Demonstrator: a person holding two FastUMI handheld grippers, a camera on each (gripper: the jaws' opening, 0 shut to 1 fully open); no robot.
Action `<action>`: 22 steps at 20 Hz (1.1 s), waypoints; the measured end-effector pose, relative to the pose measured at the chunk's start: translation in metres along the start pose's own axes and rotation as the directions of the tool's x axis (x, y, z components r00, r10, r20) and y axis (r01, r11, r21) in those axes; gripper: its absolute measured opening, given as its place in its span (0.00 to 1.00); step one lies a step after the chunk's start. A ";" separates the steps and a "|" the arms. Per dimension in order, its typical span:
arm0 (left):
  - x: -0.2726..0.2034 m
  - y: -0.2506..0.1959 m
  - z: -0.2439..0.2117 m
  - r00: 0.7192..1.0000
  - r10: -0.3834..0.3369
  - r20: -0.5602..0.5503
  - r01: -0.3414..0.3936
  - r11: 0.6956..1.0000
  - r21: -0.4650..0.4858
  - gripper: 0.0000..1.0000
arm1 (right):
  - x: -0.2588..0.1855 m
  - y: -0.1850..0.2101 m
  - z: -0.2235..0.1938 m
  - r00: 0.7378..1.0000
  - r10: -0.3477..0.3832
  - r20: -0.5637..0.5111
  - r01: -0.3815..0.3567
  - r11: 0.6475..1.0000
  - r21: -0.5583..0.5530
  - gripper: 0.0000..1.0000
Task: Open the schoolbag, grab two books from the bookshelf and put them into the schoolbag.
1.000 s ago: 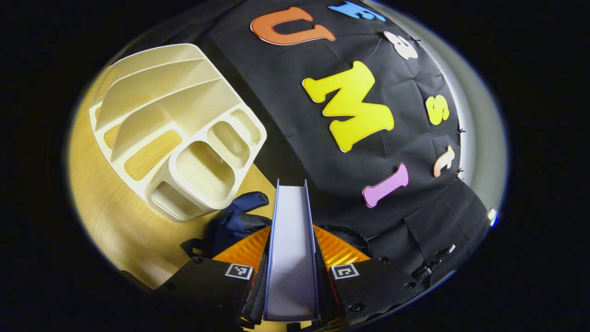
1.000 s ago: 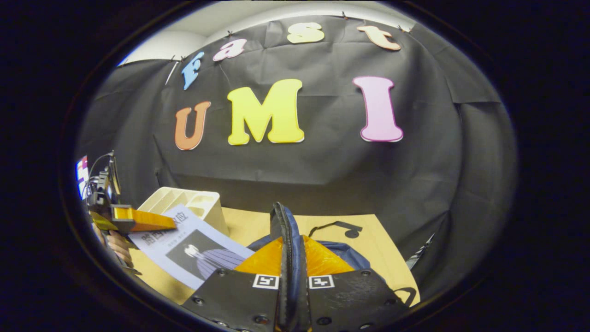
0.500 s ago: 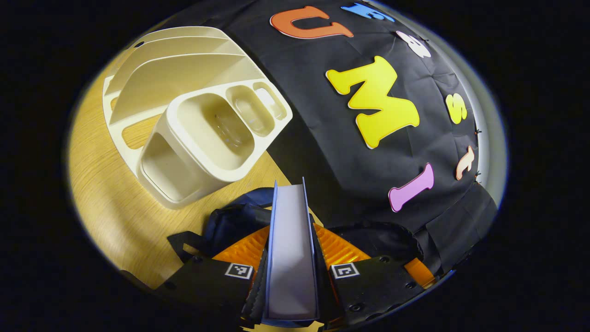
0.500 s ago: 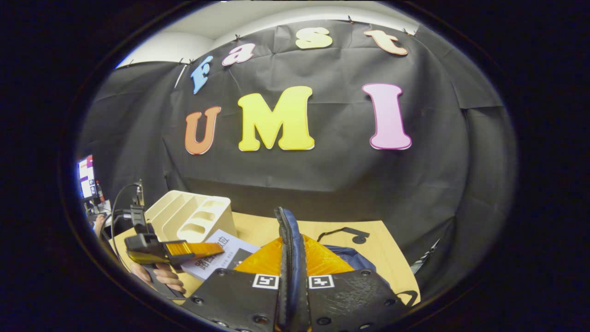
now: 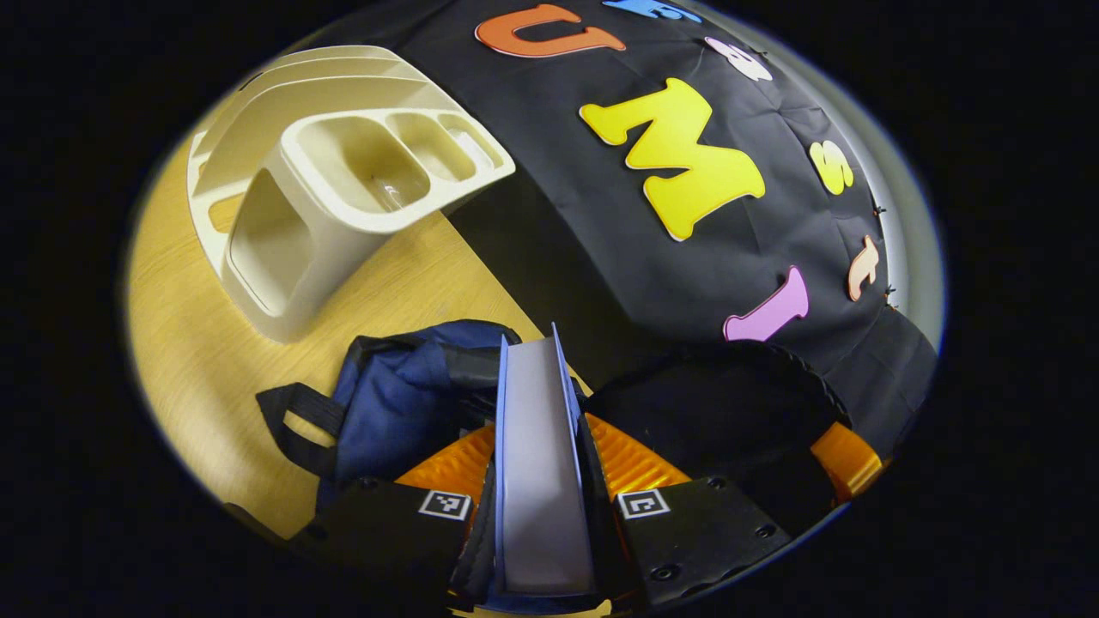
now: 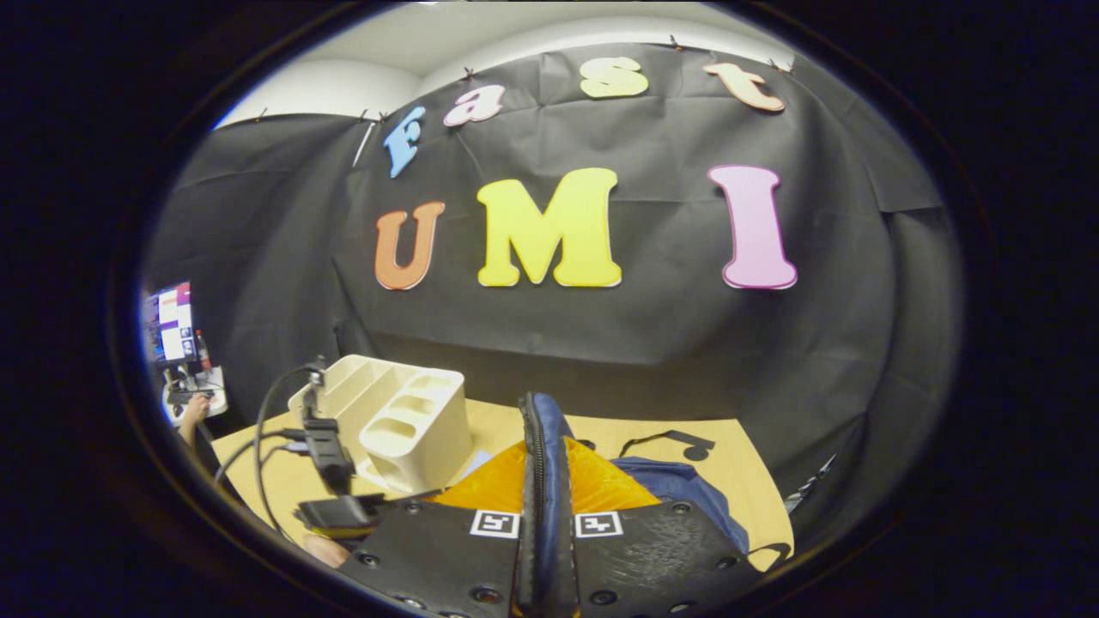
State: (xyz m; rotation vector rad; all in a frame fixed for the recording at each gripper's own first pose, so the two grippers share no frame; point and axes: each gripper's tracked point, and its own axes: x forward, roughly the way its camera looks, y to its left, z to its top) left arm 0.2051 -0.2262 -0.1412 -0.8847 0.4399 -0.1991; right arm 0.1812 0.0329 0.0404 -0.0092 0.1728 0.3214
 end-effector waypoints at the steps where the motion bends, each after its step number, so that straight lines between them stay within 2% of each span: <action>1: 0.005 -0.002 -0.008 1.000 -0.005 -0.011 0.005 1.000 0.002 0.48 | 0.001 0.003 0.000 1.000 0.001 -0.001 -0.001 1.000 -0.024 0.09; 4: 0.019 -0.010 -0.023 0.999 -0.029 -0.025 0.029 1.000 0.001 0.48 | 0.001 0.007 -0.001 1.000 0.014 -0.006 -0.014 0.999 -0.048 0.09; 9: 0.038 -0.010 -0.041 0.996 -0.075 -0.048 0.073 0.997 -0.032 0.48 | 0.002 0.002 -0.002 0.999 0.032 0.003 -0.032 0.999 0.005 0.09; 11: 0.043 -0.008 -0.052 0.996 -0.079 -0.041 0.079 0.997 -0.010 0.48 | 0.004 0.001 -0.007 0.999 0.044 -0.003 -0.044 0.999 0.030 0.09; 13: 0.047 -0.004 -0.054 0.996 -0.084 -0.031 0.083 0.996 -0.030 0.48 | 0.007 -0.002 -0.011 0.999 0.047 -0.010 -0.047 0.998 0.031 0.09; 14: 0.047 -0.004 -0.054 0.996 -0.090 -0.028 0.089 0.995 -0.034 0.53 | 0.006 -0.003 -0.012 0.999 0.051 -0.010 -0.051 0.998 0.034 0.09; 15: 0.046 -0.005 -0.057 0.995 -0.092 -0.027 0.091 0.995 -0.031 0.48 | 0.007 -0.003 -0.013 0.998 0.056 -0.008 -0.055 0.998 0.035 0.09; 16: 0.045 -0.004 -0.056 0.995 -0.092 -0.022 0.092 0.995 -0.030 0.48 | 0.007 -0.006 -0.012 0.999 0.054 -0.003 -0.054 0.998 0.041 0.09; 17: 0.046 -0.005 -0.055 0.995 -0.094 -0.023 0.093 0.995 -0.028 0.53 | 0.006 -0.007 -0.013 0.998 0.056 0.000 -0.056 0.997 0.045 0.09; 18: 0.047 -0.006 -0.055 0.995 -0.093 -0.031 0.092 0.995 -0.030 0.48 | 0.005 -0.008 -0.013 0.998 0.057 0.003 -0.057 0.997 0.049 0.09; 20: 0.046 -0.006 -0.055 0.994 -0.091 -0.061 0.090 0.996 -0.016 0.51 | 0.005 -0.015 -0.015 0.999 0.046 0.005 -0.046 0.997 0.056 0.09; 22: 0.046 -0.002 -0.052 0.996 -0.040 -0.078 0.045 0.997 0.058 0.60 | 0.004 -0.023 -0.016 1.000 0.027 0.006 -0.027 0.998 0.062 0.12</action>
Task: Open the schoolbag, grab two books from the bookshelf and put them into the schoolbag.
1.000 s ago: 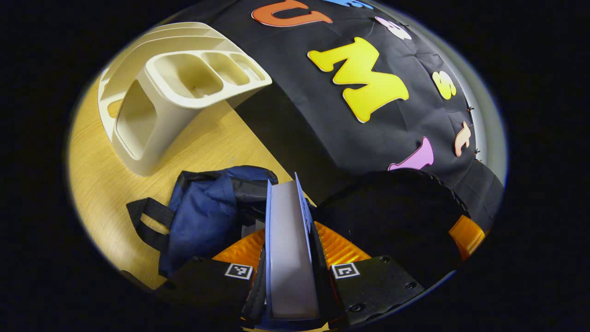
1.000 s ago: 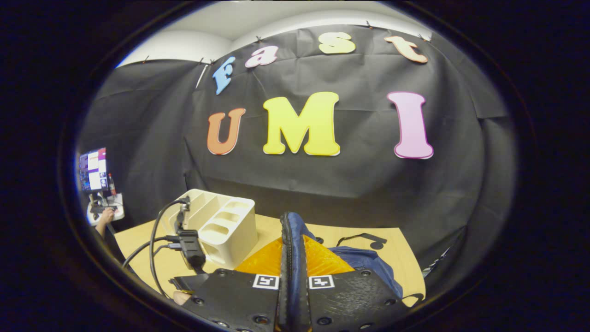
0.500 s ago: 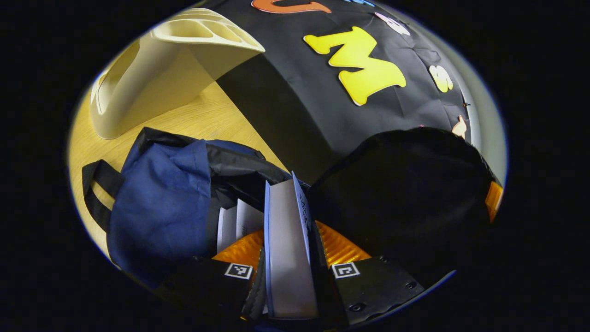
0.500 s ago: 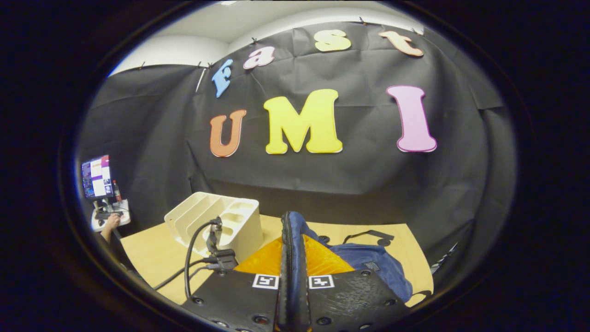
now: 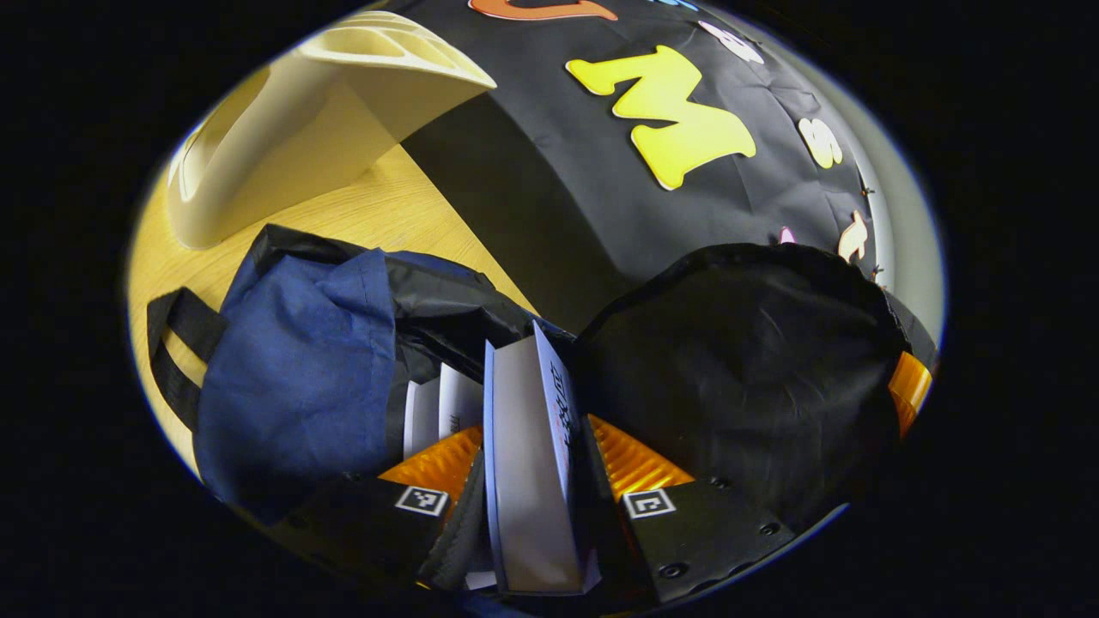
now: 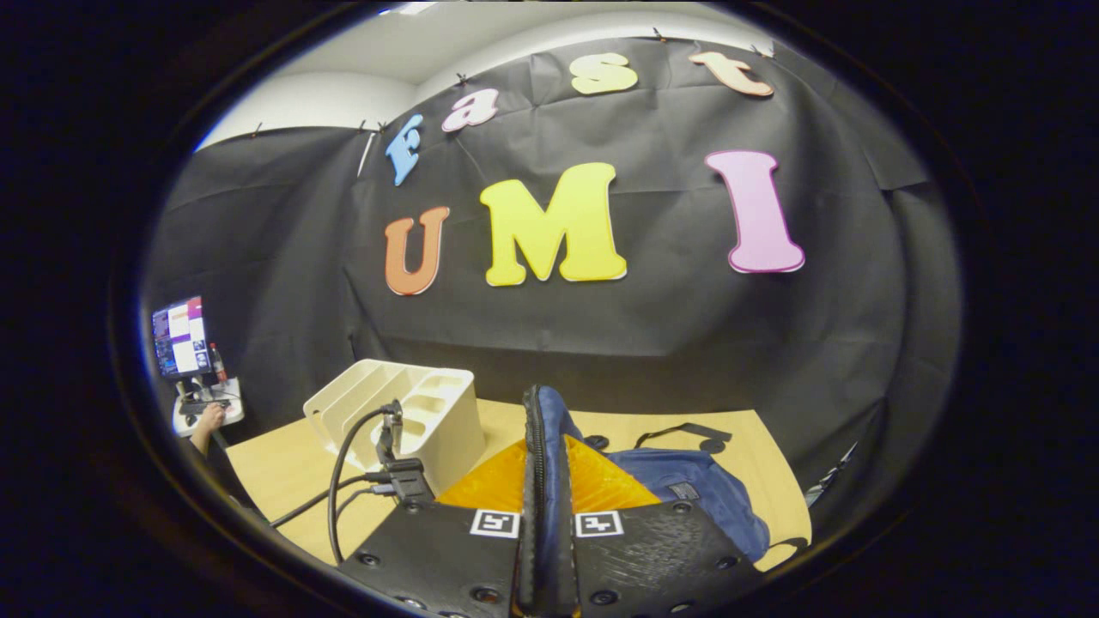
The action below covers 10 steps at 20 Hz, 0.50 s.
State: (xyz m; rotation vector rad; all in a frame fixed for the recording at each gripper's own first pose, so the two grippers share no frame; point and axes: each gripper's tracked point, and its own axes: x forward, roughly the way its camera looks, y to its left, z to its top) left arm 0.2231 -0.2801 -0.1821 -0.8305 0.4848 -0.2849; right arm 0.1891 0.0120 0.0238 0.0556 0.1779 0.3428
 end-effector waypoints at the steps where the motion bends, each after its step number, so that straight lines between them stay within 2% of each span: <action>1: -0.002 0.003 -0.001 1.000 0.018 -0.007 -0.018 0.999 0.036 0.75 | -0.001 -0.005 -0.001 1.000 -0.013 -0.001 0.013 1.000 0.001 0.09; 2: -0.004 0.005 0.000 0.999 0.030 -0.016 -0.029 0.998 0.064 0.70 | -0.002 -0.009 -0.002 1.000 -0.026 -0.001 0.026 1.000 0.003 0.09; 4: -0.011 0.008 0.001 0.999 0.038 -0.029 -0.035 0.995 0.090 0.74 | -0.003 -0.015 -0.007 0.999 -0.047 -0.012 0.048 0.999 0.014 0.09; 6: -0.019 0.020 0.009 0.995 0.098 -0.006 -0.097 0.988 0.117 0.78 | -0.001 -0.022 -0.015 0.997 -0.076 -0.030 0.076 0.997 0.018 0.09; 9: -0.028 0.021 0.009 0.994 0.103 -0.026 -0.098 0.987 0.128 0.82 | -0.004 -0.040 -0.028 0.988 -0.149 -0.044 0.149 0.989 0.004 0.09; 10: -0.034 0.022 0.012 0.994 0.109 -0.020 -0.105 0.986 0.133 0.81 | -0.006 -0.044 -0.031 0.986 -0.162 -0.048 0.163 0.987 0.008 0.12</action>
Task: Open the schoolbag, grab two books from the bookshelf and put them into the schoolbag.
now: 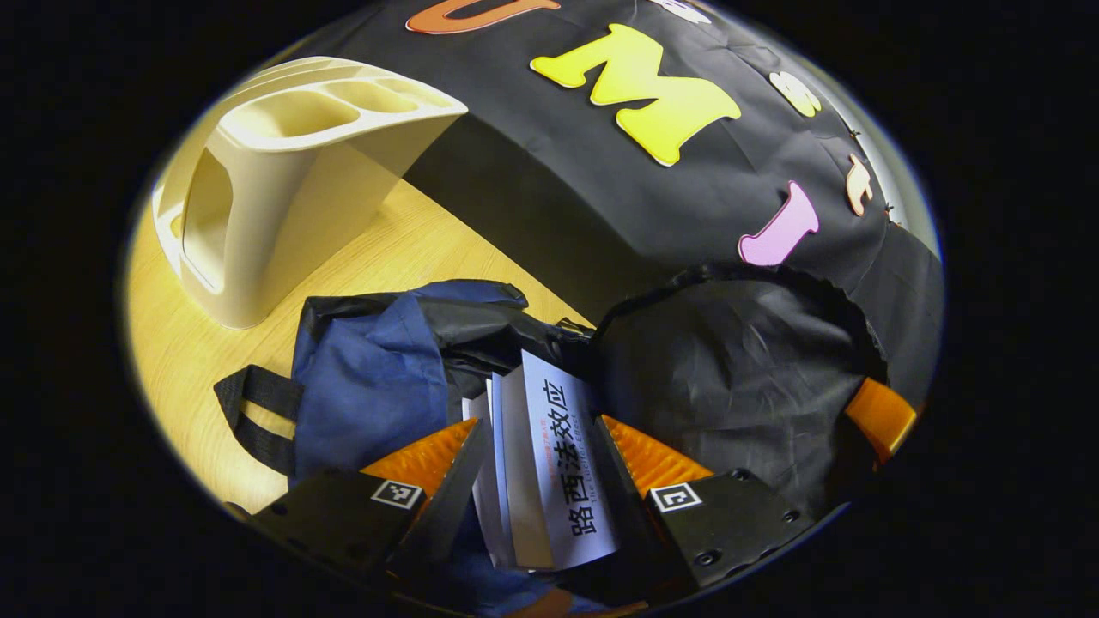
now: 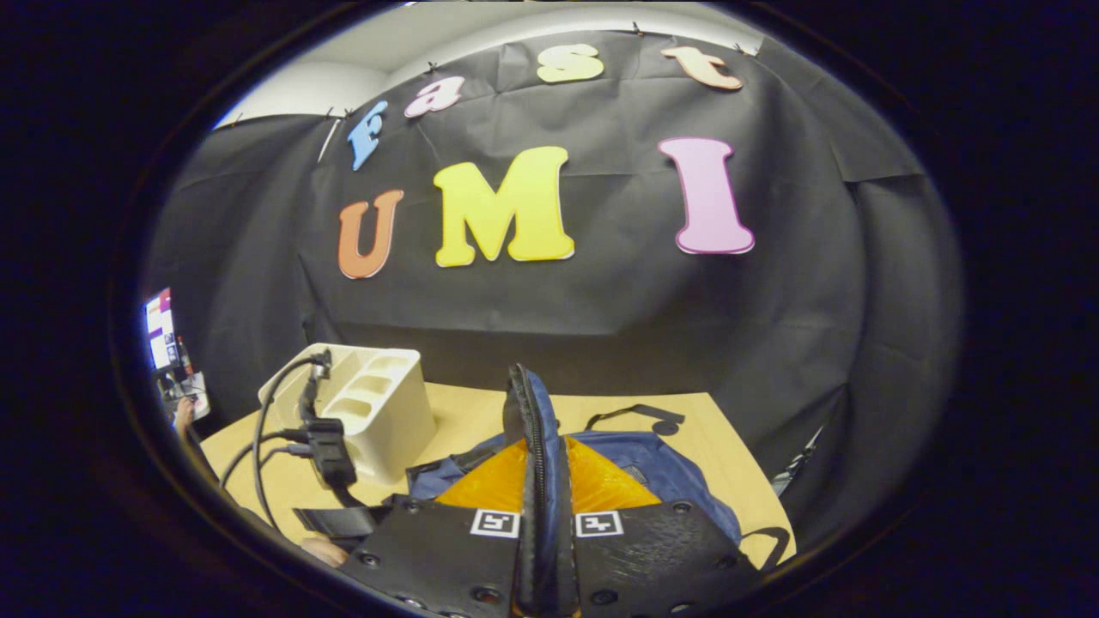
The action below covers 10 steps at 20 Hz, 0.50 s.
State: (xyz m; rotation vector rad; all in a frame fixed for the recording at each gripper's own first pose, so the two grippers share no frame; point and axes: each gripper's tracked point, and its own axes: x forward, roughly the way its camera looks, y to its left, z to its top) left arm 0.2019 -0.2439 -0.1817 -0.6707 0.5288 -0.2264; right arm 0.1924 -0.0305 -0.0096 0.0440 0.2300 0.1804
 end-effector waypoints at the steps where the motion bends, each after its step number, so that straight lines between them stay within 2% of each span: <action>1: -0.005 0.002 0.002 1.000 0.004 0.004 -0.004 1.000 0.013 0.81 | -0.001 -0.002 -0.004 1.000 -0.010 -0.008 0.011 1.000 0.011 0.09; 6: -0.041 0.023 0.024 0.994 0.072 0.083 -0.082 0.989 0.125 0.81 | -0.009 -0.015 -0.020 0.997 -0.075 -0.029 0.075 0.997 0.020 0.11; 10: -0.077 0.034 0.044 0.983 0.075 0.168 -0.111 0.969 0.220 0.81 | -0.019 -0.021 -0.034 0.991 -0.129 -0.043 0.129 0.992 0.008 0.11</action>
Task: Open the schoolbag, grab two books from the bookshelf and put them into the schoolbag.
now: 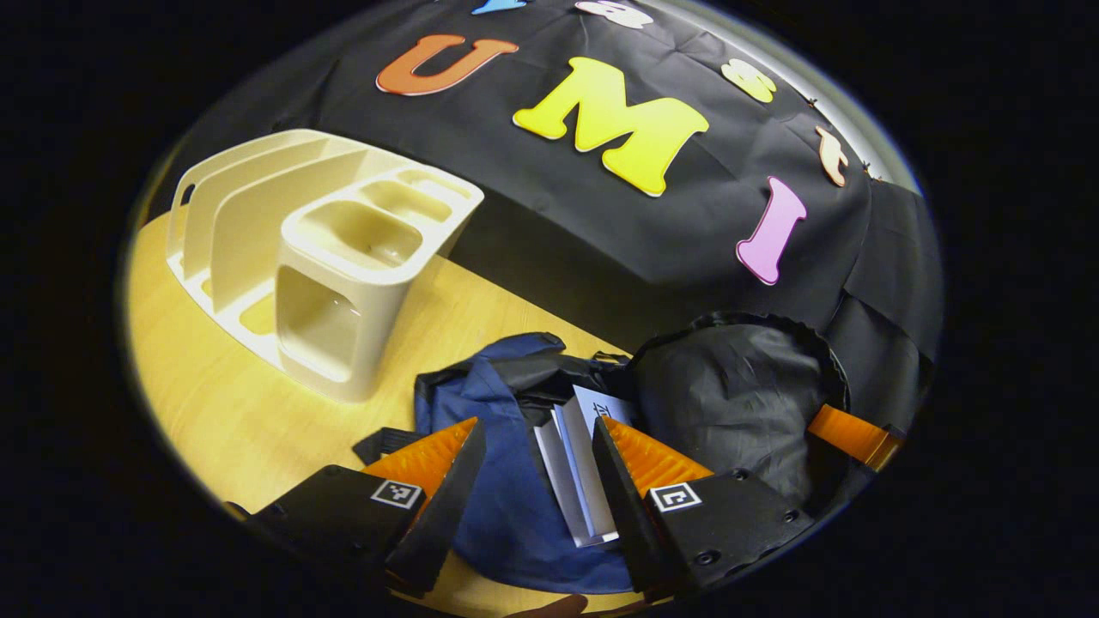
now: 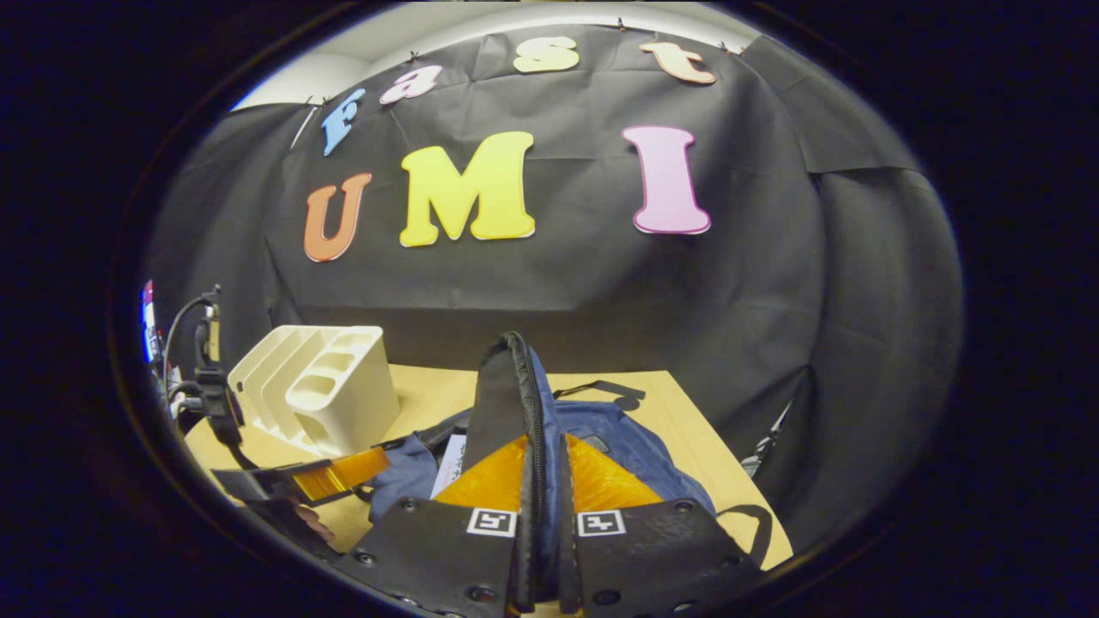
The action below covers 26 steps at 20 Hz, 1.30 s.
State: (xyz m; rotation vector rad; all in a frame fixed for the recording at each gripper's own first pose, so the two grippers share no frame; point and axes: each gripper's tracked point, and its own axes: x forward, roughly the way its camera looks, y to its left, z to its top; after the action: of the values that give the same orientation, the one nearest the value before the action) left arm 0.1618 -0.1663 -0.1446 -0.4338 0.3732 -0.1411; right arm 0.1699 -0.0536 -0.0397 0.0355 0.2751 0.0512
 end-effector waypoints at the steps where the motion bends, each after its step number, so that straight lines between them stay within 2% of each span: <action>1: -0.008 0.005 0.007 1.000 0.004 0.029 -0.004 1.000 0.018 0.81 | -0.002 -0.001 -0.003 1.000 -0.015 -0.003 0.015 1.000 0.003 0.11; 8: -0.067 0.039 0.058 0.985 0.050 0.163 -0.063 0.995 0.076 0.81 | -0.016 -0.003 -0.025 0.996 -0.086 -0.017 0.087 0.996 0.011 0.14; 9: -0.076 0.045 0.063 0.982 0.061 0.178 -0.078 0.993 0.087 0.81 | -0.018 -0.002 -0.025 0.996 -0.088 -0.013 0.088 0.996 0.015 0.14; 11: -0.092 0.057 0.072 0.974 0.085 0.209 -0.110 0.988 0.111 0.81 | -0.023 0.004 -0.030 0.996 -0.087 -0.022 0.087 0.996 0.014 0.23; 16: -0.132 0.076 0.090 0.956 0.117 0.268 -0.159 0.977 0.140 0.81 | -0.039 0.019 -0.042 0.997 -0.071 -0.023 0.072 0.997 0.031 0.26; 17: -0.140 0.076 0.090 0.955 0.114 0.273 -0.155 0.979 0.132 0.81 | -0.041 0.023 -0.043 0.998 -0.065 -0.014 0.066 0.997 0.035 0.34; 18: -0.147 0.077 0.089 0.954 0.112 0.279 -0.152 0.981 0.123 0.81 | -0.044 0.024 -0.045 0.998 -0.066 -0.011 0.066 0.997 0.045 0.33; 19: -0.155 0.078 0.086 0.954 0.108 0.279 -0.146 0.982 0.118 0.81 | -0.047 0.025 -0.052 0.998 -0.069 -0.013 0.069 0.996 0.054 0.43; 20: -0.163 0.077 0.083 0.955 0.104 0.278 -0.142 0.982 0.121 0.81 | -0.051 0.028 -0.057 0.998 -0.065 -0.018 0.066 0.996 0.059 0.35; 22: -0.179 0.081 0.081 0.951 0.115 0.288 -0.162 0.976 0.145 0.81 | -0.061 0.037 -0.069 0.999 -0.044 -0.031 0.045 0.998 0.050 0.35; 23: -0.187 0.084 0.081 0.947 0.122 0.297 -0.177 0.970 0.166 0.81 | -0.070 0.041 -0.070 0.999 -0.037 -0.027 0.038 0.999 0.035 0.43; 24: -0.194 0.085 0.083 0.943 0.126 0.307 -0.190 0.964 0.187 0.81 | -0.077 0.040 -0.071 0.999 -0.041 -0.014 0.042 0.999 0.020 0.40; 25: -0.203 0.083 0.085 0.939 0.127 0.318 -0.199 0.958 0.205 0.81 | -0.086 0.042 -0.070 0.999 -0.043 0.003 0.043 0.999 0.009 0.46; 26: -0.213 0.082 0.088 0.935 0.123 0.332 -0.204 0.954 0.220 0.81 | -0.096 0.045 -0.069 0.999 -0.043 0.020 0.043 0.999 0.000 0.56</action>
State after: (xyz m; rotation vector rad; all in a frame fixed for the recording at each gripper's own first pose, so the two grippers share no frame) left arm 0.0036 -0.0135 -0.0381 -0.1664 0.0726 0.0463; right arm 0.0568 -0.0121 -0.0778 0.0301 0.2554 0.0083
